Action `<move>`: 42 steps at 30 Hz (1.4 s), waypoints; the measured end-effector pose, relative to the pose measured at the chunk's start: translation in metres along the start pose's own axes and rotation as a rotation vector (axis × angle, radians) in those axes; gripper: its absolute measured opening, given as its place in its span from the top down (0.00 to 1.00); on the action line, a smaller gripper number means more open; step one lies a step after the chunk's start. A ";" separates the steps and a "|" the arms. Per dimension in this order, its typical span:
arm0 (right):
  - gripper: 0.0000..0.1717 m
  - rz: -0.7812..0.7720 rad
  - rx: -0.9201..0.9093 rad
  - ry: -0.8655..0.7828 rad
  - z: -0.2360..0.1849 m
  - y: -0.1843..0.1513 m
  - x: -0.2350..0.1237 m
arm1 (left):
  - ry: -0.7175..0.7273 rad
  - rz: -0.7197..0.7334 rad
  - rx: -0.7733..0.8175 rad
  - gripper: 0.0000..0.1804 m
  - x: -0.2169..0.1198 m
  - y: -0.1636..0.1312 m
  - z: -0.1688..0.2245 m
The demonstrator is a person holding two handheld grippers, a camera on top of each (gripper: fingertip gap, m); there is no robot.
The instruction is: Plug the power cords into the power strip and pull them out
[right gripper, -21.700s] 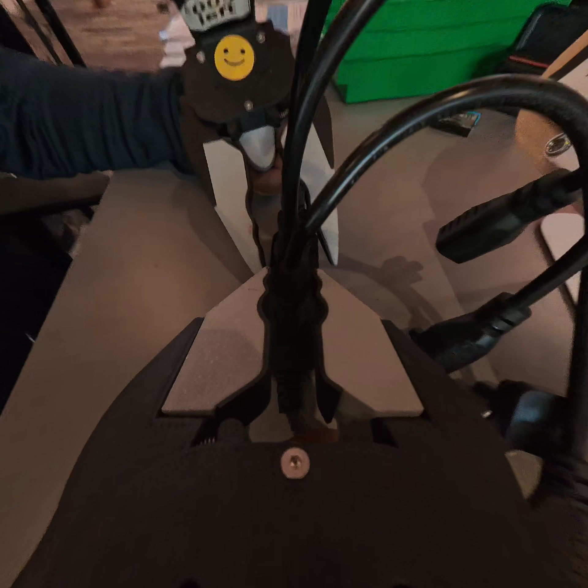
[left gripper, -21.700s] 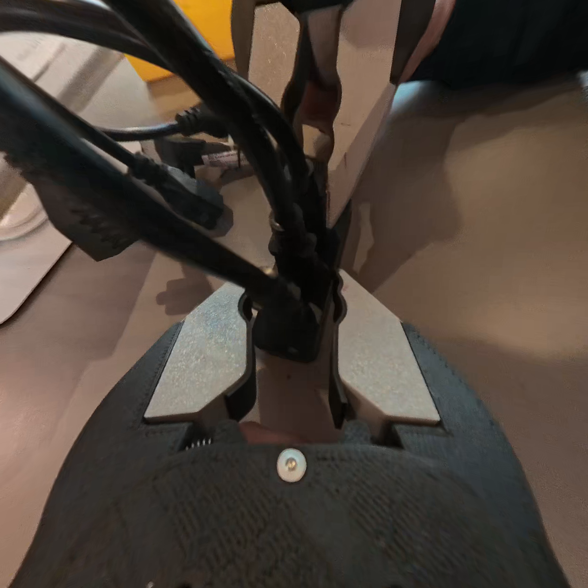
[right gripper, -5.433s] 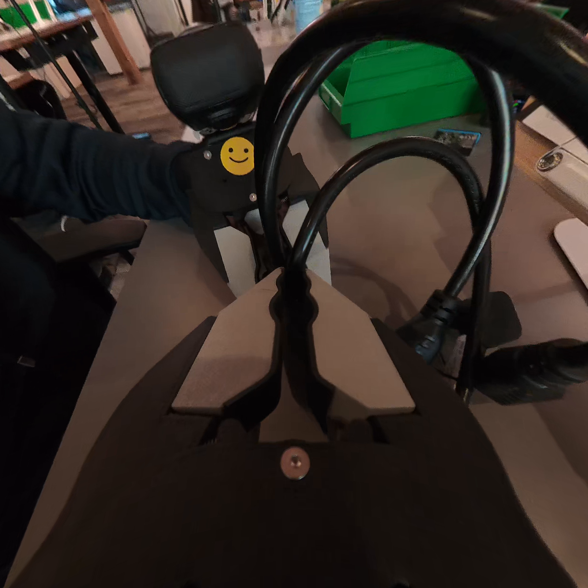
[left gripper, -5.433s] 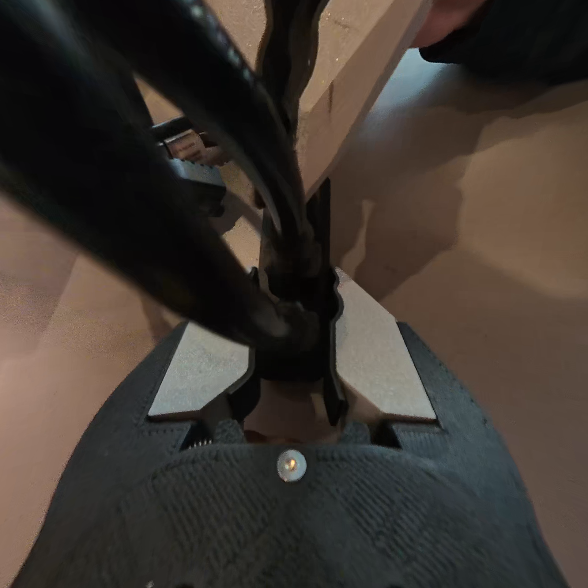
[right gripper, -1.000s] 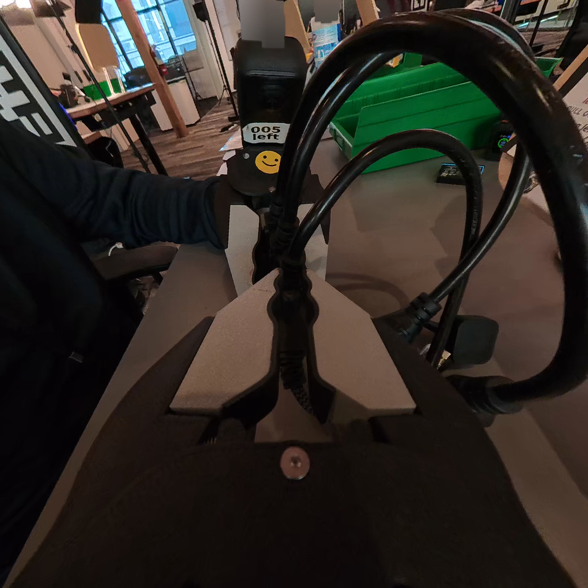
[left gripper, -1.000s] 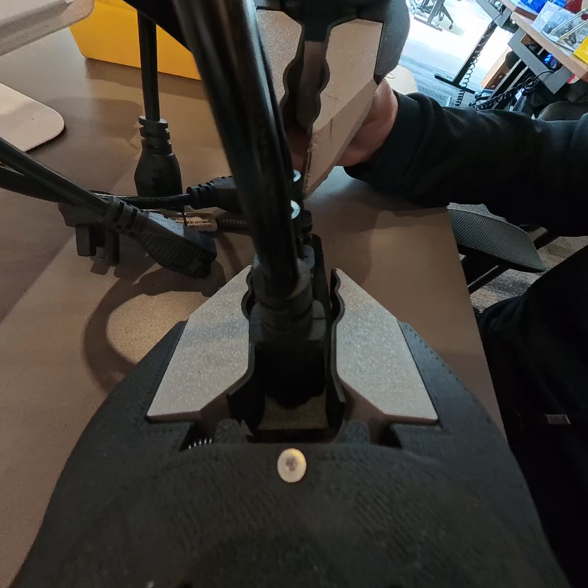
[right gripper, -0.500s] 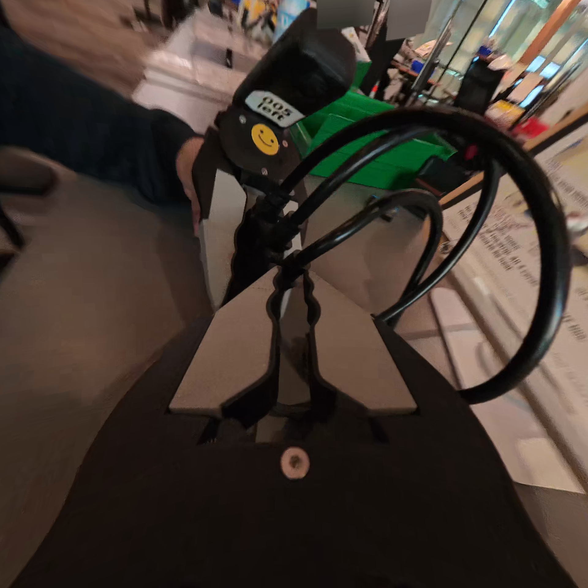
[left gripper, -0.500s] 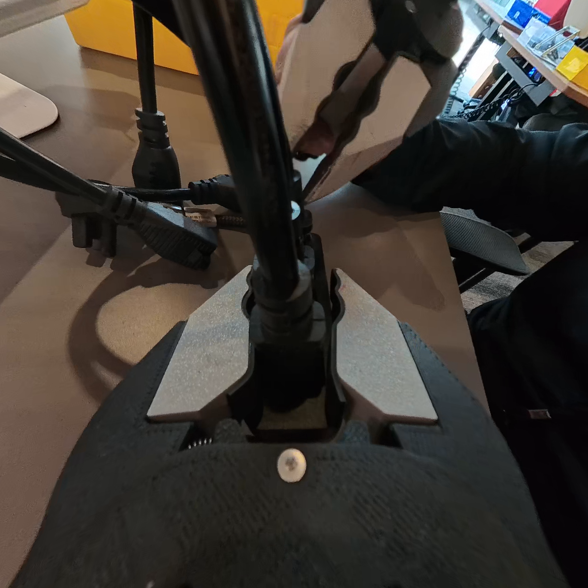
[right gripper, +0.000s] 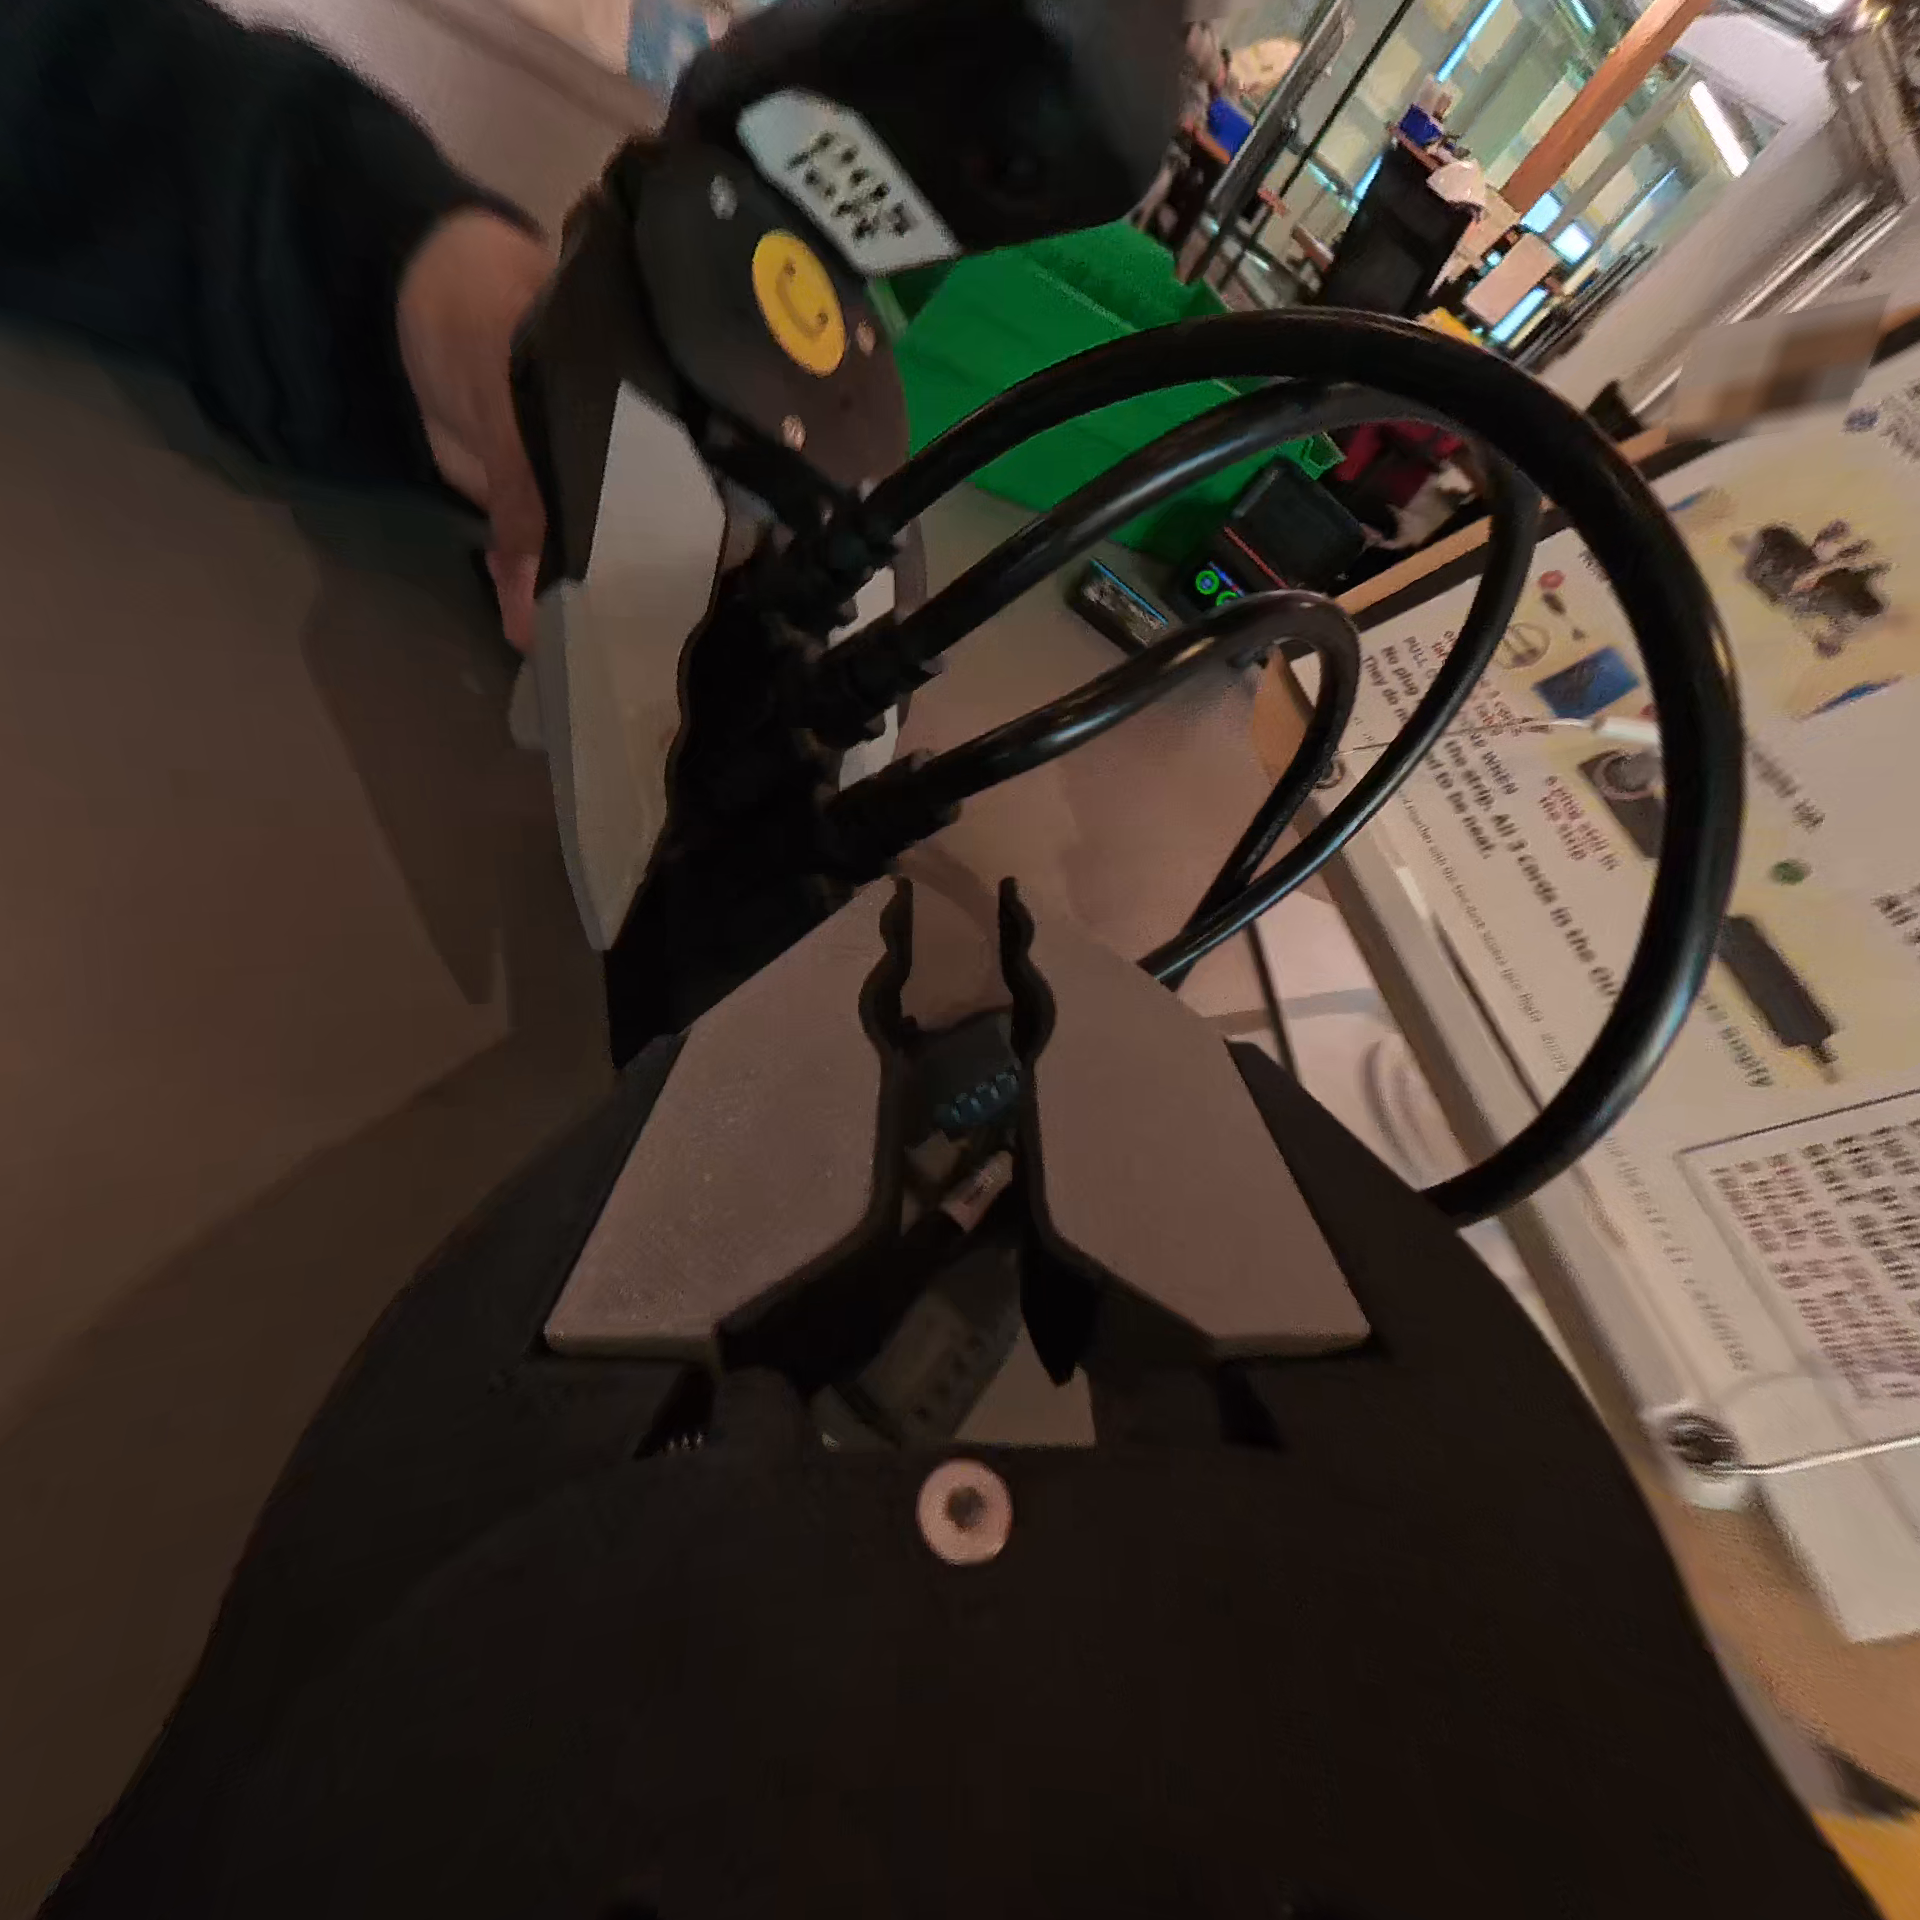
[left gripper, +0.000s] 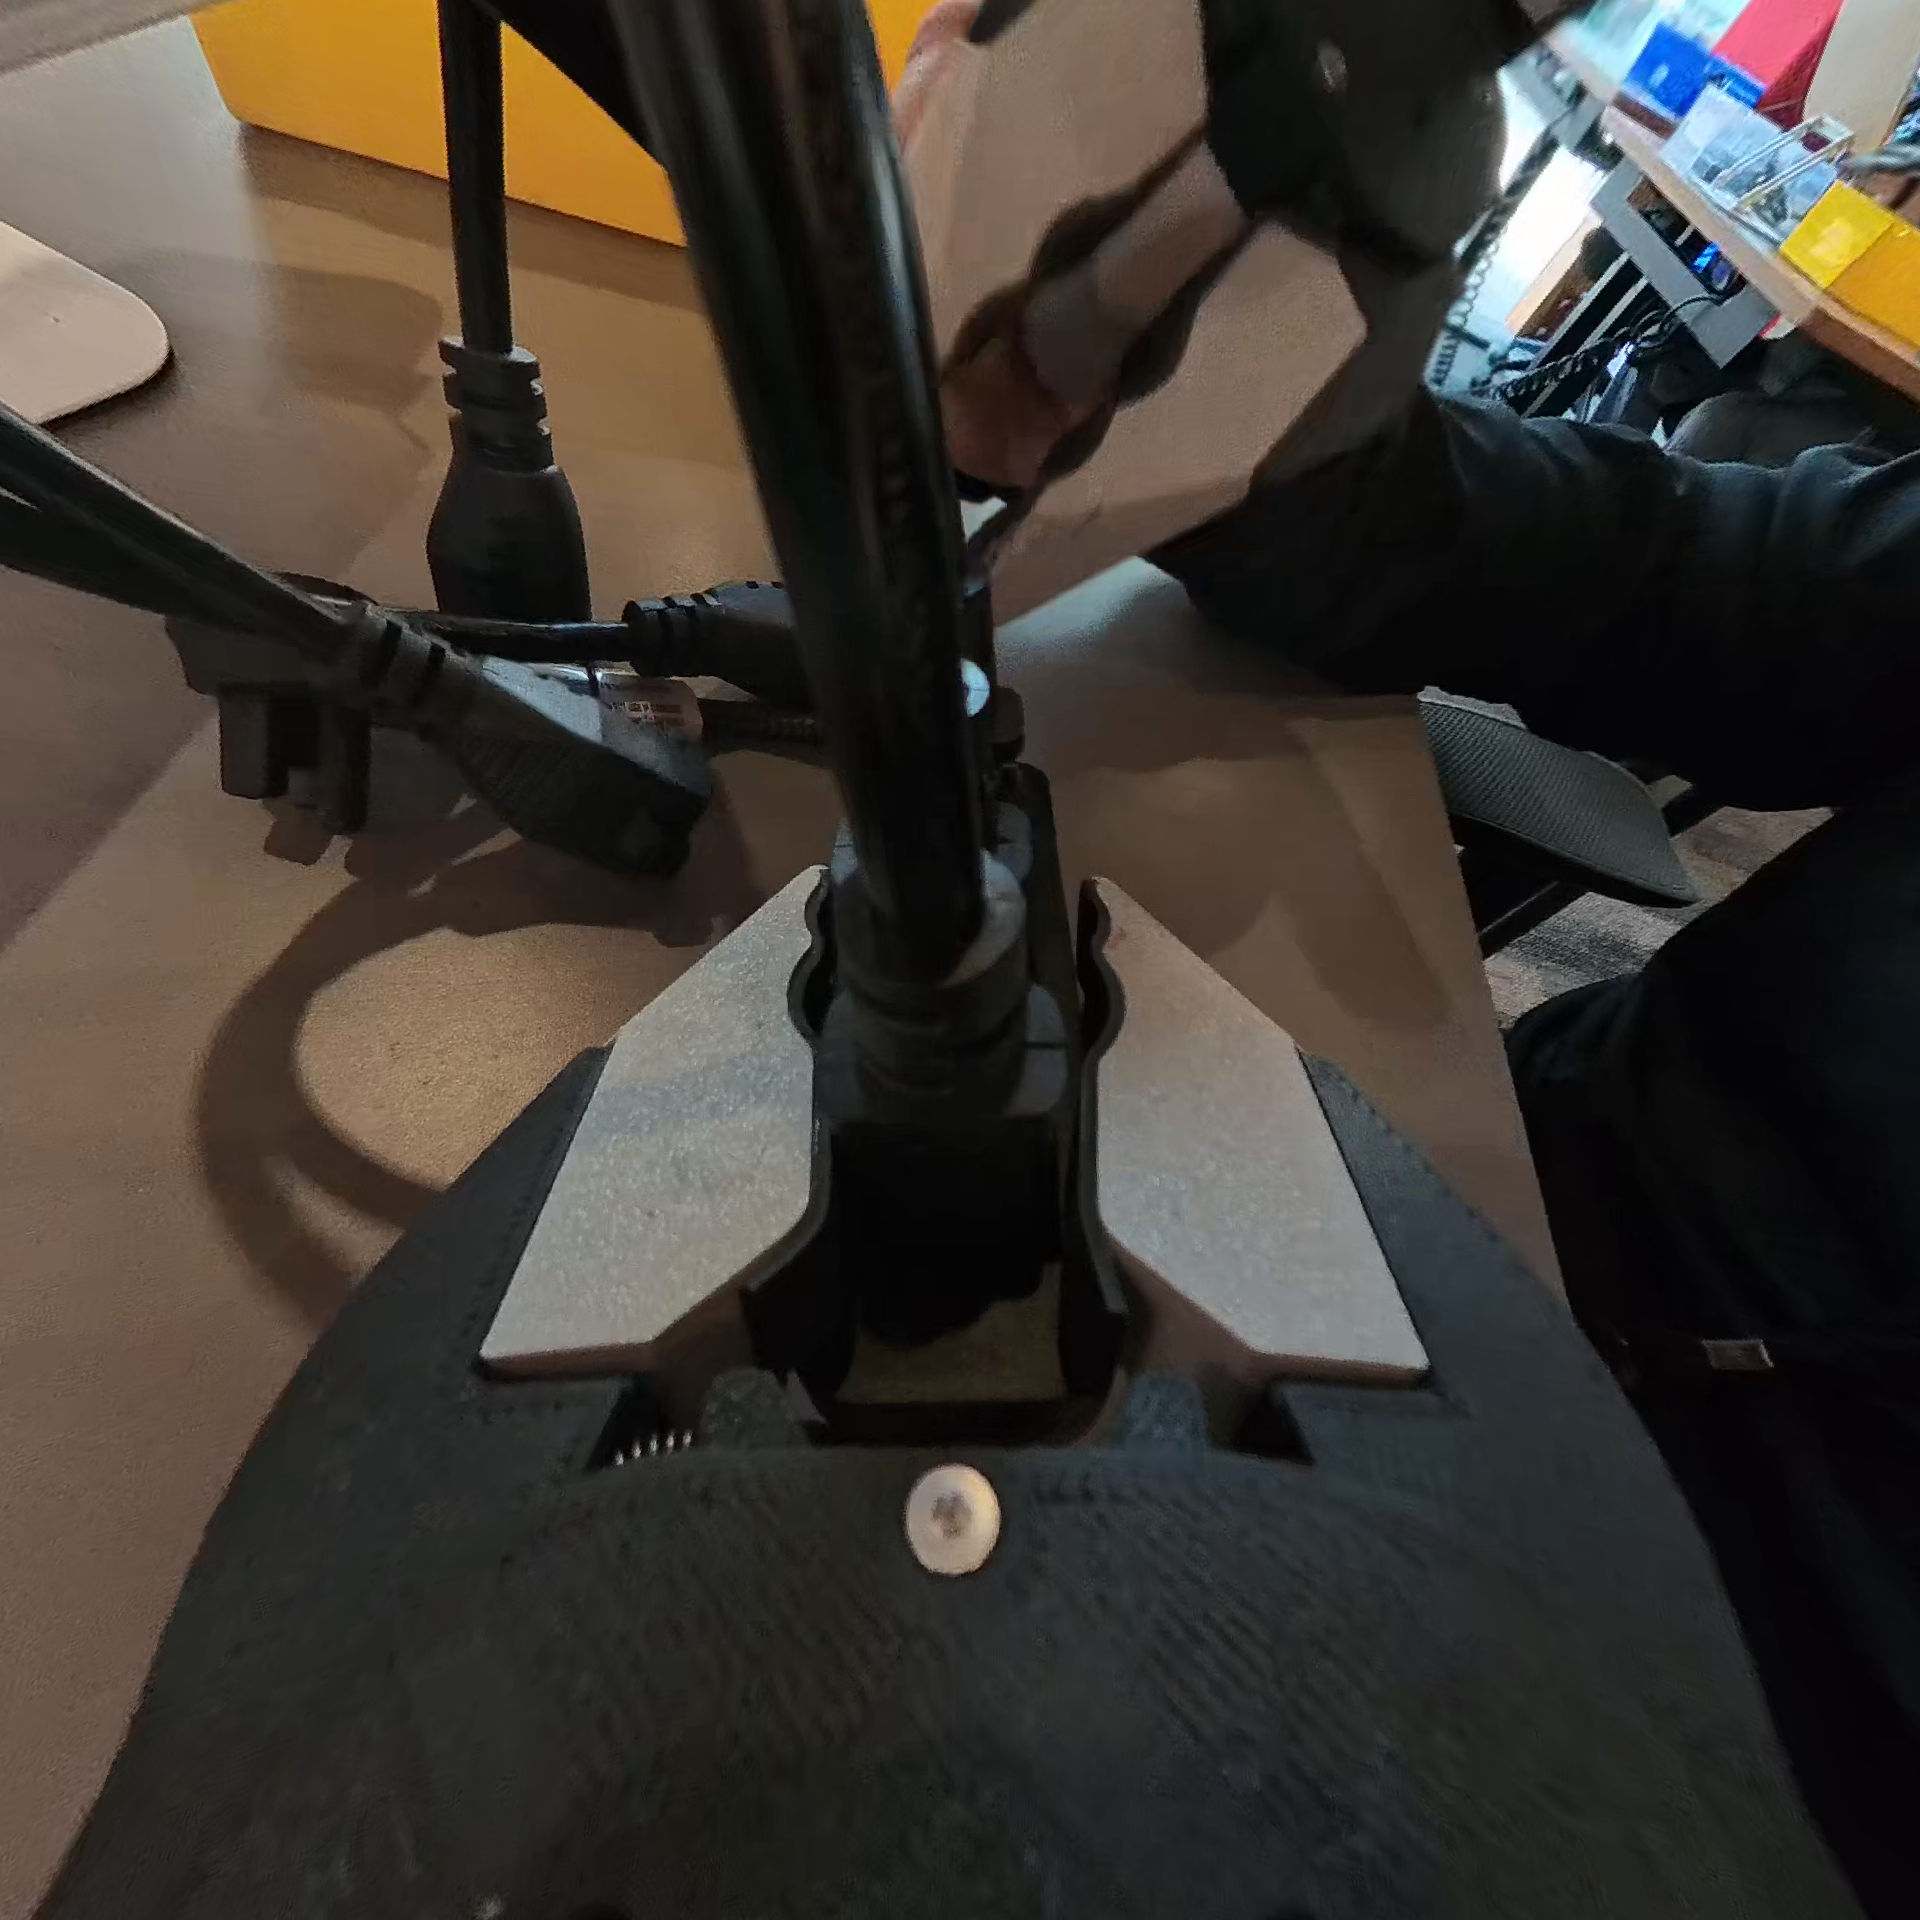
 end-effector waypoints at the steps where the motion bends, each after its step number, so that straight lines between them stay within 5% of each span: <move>1: 0.91 0.035 0.084 0.026 0.002 0.002 -0.001 | 0.004 -0.003 0.006 0.75 0.000 0.000 0.000; 7: 0.94 0.217 0.421 0.240 0.000 0.011 -0.005 | 0.006 -0.003 0.011 0.75 0.001 -0.001 0.000; 16: 0.89 0.224 0.611 0.412 -0.018 0.010 0.011 | 0.016 -0.015 0.032 0.75 0.002 -0.002 0.001; 28: 0.81 0.111 0.528 0.406 -0.024 -0.001 0.015 | 0.026 -0.019 0.040 0.75 0.004 -0.002 0.001; 42: 0.87 0.207 0.627 0.366 -0.023 0.013 0.028 | 0.005 0.006 -0.011 0.75 0.003 0.000 0.001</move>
Point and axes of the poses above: each gripper's, where its closed fingertips meet, x out along the fingers, y out of its top, z = x × y across the jaws, the point moved 2 cm from there along -x, back along the fingers, and after that the axes turned 4 degrees about -x, right-handed, at the moved point
